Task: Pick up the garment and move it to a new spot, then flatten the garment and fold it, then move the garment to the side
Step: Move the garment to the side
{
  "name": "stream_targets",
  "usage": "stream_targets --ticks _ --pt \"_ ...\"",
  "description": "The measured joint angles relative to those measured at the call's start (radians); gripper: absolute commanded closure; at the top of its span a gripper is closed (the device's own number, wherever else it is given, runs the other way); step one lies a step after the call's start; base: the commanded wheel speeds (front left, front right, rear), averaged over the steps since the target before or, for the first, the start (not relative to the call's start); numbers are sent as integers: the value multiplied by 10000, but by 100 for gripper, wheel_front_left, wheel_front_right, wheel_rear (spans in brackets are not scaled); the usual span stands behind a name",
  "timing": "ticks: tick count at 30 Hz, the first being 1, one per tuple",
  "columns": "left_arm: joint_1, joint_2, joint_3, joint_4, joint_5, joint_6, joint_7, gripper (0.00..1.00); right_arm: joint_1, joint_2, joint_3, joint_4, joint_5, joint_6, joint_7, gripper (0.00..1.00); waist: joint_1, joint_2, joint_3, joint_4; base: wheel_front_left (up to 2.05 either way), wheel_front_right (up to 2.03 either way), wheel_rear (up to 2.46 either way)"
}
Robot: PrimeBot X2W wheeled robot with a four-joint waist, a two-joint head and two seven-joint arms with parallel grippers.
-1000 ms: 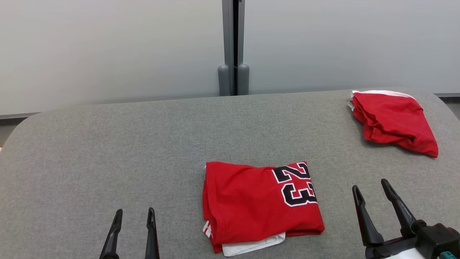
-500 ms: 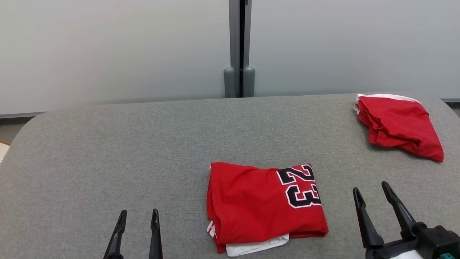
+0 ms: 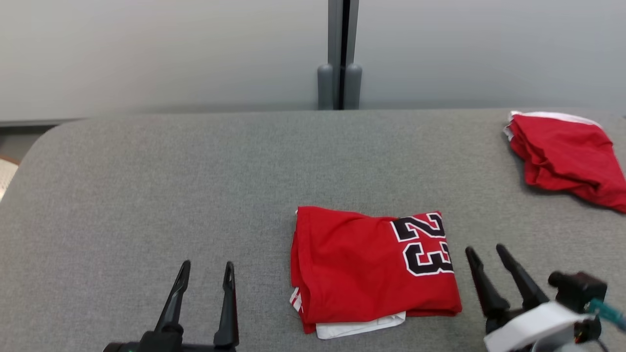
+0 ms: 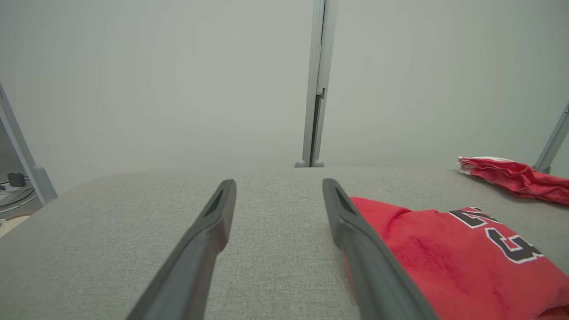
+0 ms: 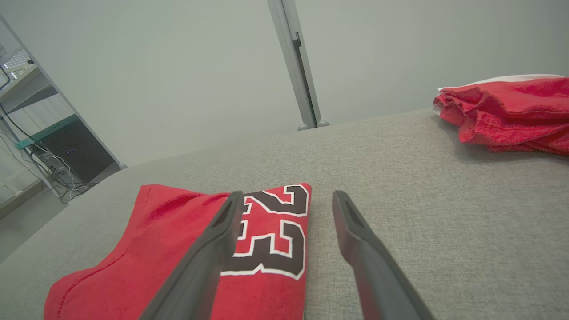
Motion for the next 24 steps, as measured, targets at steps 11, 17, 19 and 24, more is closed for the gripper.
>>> stream_targets --ticks 11,17,19,24 --pt "-1006 -6 -389 -6 0 -21 0 0 -1380 -2182 1476 -418 5877 -2 2660 0 0 0 1511 530 0 0 0" --pt "-1267 -2 -399 27 -63 10 0 0 -1314 -2629 1714 -846 7474 0 3381 0 0 -1 1967 803 0 0 0" --pt "-1347 -4 -445 35 -71 25 2 0 -1274 -2667 1793 -1007 7823 -2 3503 6 1 -1 2034 864 0 0 0" --pt "-1555 -6 -508 31 -92 77 0 0 -1213 -2976 2031 -1498 8197 -2 3682 100 1 0 2180 1013 0 0 0"
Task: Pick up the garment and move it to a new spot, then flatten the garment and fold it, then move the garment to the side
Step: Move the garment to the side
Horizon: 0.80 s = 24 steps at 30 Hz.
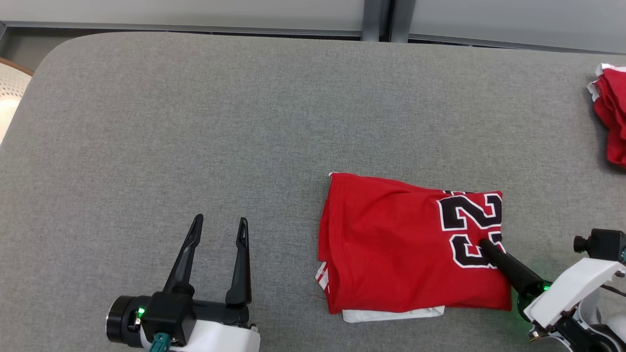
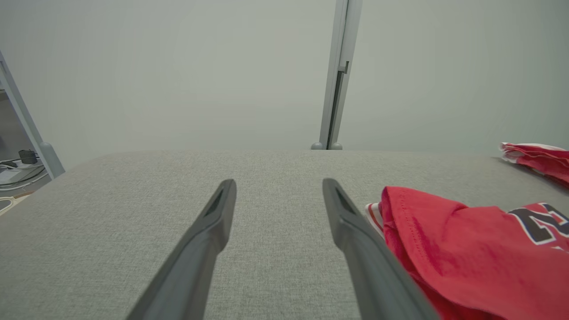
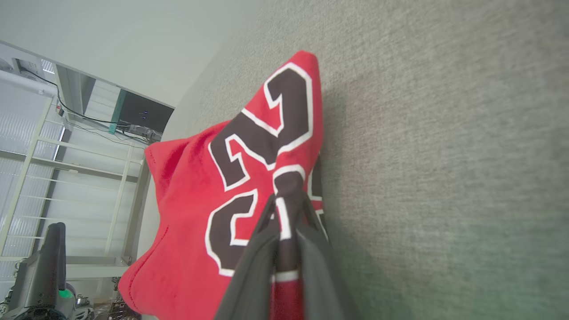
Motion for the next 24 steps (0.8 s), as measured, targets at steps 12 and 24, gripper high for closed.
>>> stream_targets --ticks 12,24 --pt "-91 4 25 -19 2 -2 2 0 -1469 -1043 -608 -1058 203 0 -201 100 -1 0 281 -393 0 0 0" --pt "-875 0 -259 15 -222 -6 0 0 -5282 -2362 -483 -42 -853 0 1749 100 0 0 772 -1068 0 0 0"
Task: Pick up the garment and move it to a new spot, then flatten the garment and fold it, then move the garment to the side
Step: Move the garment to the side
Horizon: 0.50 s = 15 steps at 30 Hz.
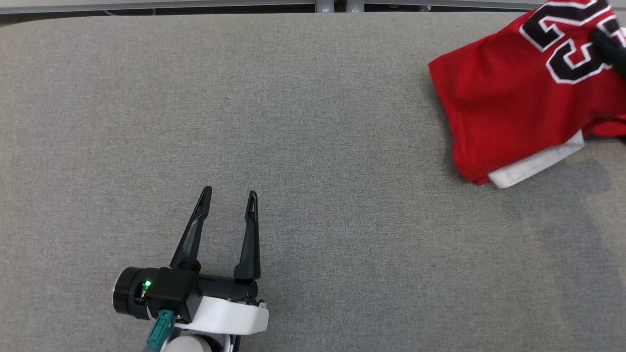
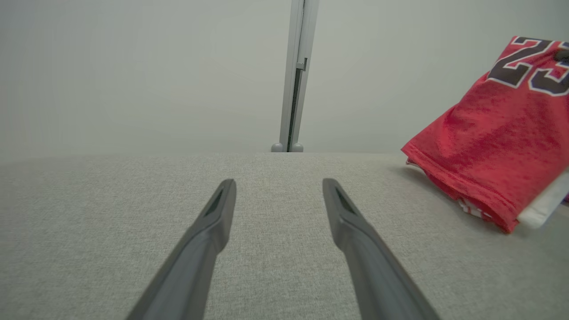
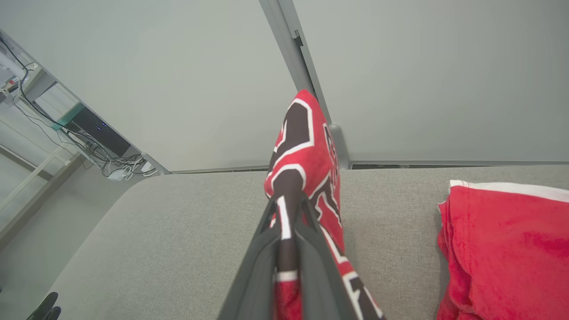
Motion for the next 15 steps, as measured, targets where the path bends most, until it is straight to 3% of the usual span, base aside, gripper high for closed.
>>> stream_targets --ticks 8,15 --pt "-183 0 -213 77 -61 -8 0 0 -1933 -245 -211 1559 -464 0 1058 100 0 0 205 108 0 0 0" --pt "-275 0 -199 115 -8 -140 0 0 -2306 -700 -431 2888 -953 0 1308 100 0 0 458 303 0 0 0"
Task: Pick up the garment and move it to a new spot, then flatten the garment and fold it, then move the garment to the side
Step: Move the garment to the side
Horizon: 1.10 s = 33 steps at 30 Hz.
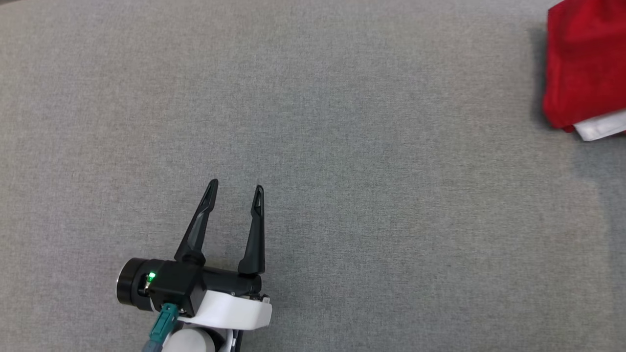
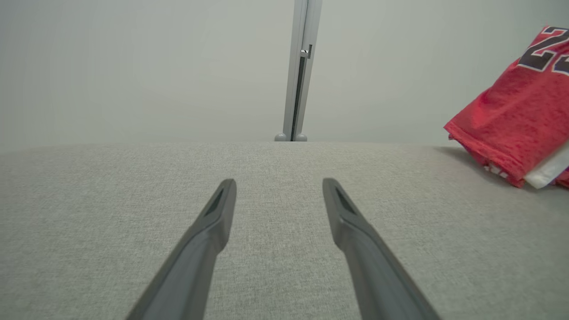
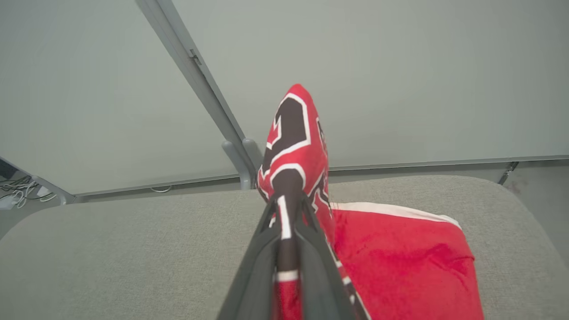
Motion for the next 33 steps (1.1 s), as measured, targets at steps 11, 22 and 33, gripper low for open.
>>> stream_targets --ticks 11,22,33 --pt "-323 2 270 -58 290 -219 0 0 652 -562 -424 2443 -1793 2 -2562 100 0 0 855 238 0 0 0" --pt "-941 4 288 -104 625 -470 0 0 -139 464 -606 6186 -4696 6 -6295 82 0 0 1809 472 0 0 0" --pt "-985 -4 426 48 784 -569 2 0 -1287 1206 -2947 5992 -8587 4 -6878 0 0 0 1940 280 0 0 0"
